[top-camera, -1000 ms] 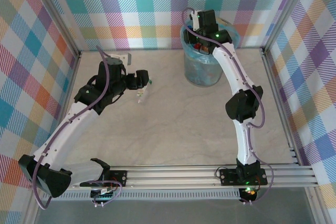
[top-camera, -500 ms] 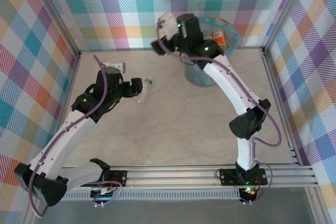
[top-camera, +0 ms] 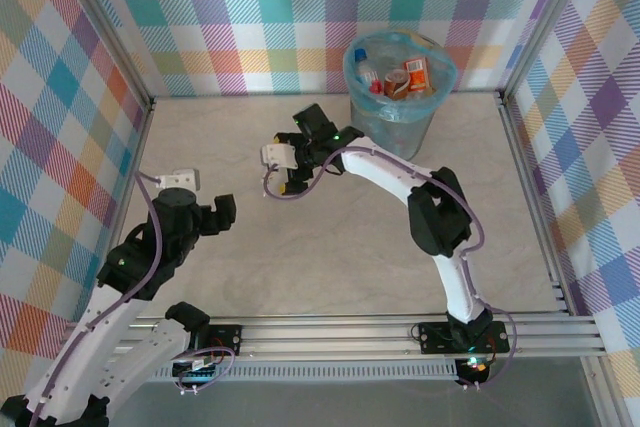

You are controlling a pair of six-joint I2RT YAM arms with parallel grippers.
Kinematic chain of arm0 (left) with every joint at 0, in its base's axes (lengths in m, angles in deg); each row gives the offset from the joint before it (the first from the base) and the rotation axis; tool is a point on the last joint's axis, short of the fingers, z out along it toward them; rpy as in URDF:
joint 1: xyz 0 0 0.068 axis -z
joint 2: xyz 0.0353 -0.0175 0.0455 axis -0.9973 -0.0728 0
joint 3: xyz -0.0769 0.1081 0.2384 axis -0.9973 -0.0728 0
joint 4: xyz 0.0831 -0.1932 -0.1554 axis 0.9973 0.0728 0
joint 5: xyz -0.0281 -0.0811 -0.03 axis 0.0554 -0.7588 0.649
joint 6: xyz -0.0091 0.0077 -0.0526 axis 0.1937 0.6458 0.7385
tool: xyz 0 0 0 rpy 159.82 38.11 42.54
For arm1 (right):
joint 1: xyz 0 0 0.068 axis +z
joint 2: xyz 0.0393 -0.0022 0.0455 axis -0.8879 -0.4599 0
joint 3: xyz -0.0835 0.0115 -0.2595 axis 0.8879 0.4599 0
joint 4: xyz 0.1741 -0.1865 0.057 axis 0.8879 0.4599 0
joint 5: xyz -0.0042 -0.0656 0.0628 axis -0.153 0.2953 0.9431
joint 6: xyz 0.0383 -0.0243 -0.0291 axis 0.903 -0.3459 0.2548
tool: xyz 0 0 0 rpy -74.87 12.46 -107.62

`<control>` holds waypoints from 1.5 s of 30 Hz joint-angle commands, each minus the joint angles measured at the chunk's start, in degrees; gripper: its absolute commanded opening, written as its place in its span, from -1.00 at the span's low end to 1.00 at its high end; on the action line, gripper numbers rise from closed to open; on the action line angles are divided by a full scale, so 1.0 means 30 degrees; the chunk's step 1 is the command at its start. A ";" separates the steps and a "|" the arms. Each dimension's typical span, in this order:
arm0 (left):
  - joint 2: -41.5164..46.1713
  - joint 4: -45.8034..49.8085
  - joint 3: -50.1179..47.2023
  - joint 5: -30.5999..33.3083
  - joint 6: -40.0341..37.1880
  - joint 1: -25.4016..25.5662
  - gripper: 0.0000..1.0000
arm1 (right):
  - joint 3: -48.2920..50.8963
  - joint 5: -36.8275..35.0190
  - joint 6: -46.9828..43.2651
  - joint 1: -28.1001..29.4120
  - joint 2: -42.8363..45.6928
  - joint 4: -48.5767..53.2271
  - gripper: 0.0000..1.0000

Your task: Put the plastic bottles in the bin

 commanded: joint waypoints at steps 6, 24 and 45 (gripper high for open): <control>-0.0310 0.0431 -0.0015 -0.0044 -0.0604 -0.0176 0.97 | -0.6392 -0.0018 -0.2599 0.0933 -0.4496 0.3223 0.99; -0.1476 -0.0299 0.0213 -0.1339 -0.0695 -0.0207 0.98 | -1.0421 -0.0182 -0.2337 0.0827 -0.8631 0.9227 0.99; -0.1865 -0.0556 0.0576 -0.1407 -0.0269 -0.0235 0.97 | -0.6060 -0.7951 1.5800 0.0319 -0.3078 0.0104 0.99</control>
